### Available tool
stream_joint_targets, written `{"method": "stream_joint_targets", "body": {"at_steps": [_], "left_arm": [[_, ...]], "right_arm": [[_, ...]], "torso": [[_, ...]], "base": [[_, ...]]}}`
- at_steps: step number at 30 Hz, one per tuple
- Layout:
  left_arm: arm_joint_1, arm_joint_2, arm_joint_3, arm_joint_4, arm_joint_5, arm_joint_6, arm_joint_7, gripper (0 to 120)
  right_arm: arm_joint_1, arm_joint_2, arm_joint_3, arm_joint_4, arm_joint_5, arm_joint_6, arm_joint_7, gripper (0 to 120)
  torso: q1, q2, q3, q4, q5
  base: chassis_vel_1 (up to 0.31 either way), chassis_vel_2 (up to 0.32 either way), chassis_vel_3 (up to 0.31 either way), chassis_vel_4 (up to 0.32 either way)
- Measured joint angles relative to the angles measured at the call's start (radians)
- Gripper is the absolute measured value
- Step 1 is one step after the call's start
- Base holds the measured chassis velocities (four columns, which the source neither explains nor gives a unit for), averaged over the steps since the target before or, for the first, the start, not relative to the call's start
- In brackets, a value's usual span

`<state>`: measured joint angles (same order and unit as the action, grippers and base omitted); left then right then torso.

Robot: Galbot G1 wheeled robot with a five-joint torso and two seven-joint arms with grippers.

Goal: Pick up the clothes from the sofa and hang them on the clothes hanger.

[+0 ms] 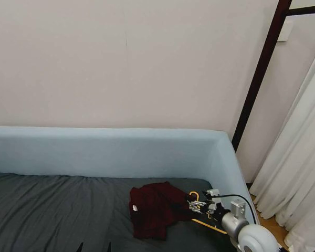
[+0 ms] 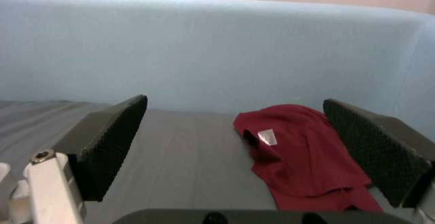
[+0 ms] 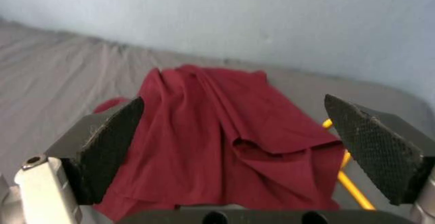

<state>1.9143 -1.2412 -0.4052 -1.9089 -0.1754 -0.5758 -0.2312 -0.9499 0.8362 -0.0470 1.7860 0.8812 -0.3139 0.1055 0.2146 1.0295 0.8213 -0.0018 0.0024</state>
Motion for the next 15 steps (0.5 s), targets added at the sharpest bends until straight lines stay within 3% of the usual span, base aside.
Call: {"method": "stream_joint_targets", "body": {"at_steps": [4,7,15], "left_arm": [[0.004,0.001,-0.003,0.006,0.007,-0.008,0.001,99],[0.012,-0.004,-0.003,0.011,0.009,-0.018,0.001,99],[0.016,-0.013,-0.007,0.032,0.02,-0.042,0.0,99]], "right_arm": [[0.143,0.037,-0.109,-0.101,0.028,-0.025,-0.008,100],[0.301,0.113,-0.221,-0.224,0.056,-0.053,-0.018,100],[0.45,0.268,-0.336,-0.483,0.021,-0.078,-0.049,100]], "torso": [[0.0,0.0,0.0,0.0004,0.0004],[0.0,0.0,0.0,0.0006,0.0003],[0.0,0.0,0.0,0.0003,-0.0001]], "base": [[0.0,0.0,0.0,0.0],[0.0,0.0,0.0,0.0],[0.0,0.0,0.0,0.0]]}}
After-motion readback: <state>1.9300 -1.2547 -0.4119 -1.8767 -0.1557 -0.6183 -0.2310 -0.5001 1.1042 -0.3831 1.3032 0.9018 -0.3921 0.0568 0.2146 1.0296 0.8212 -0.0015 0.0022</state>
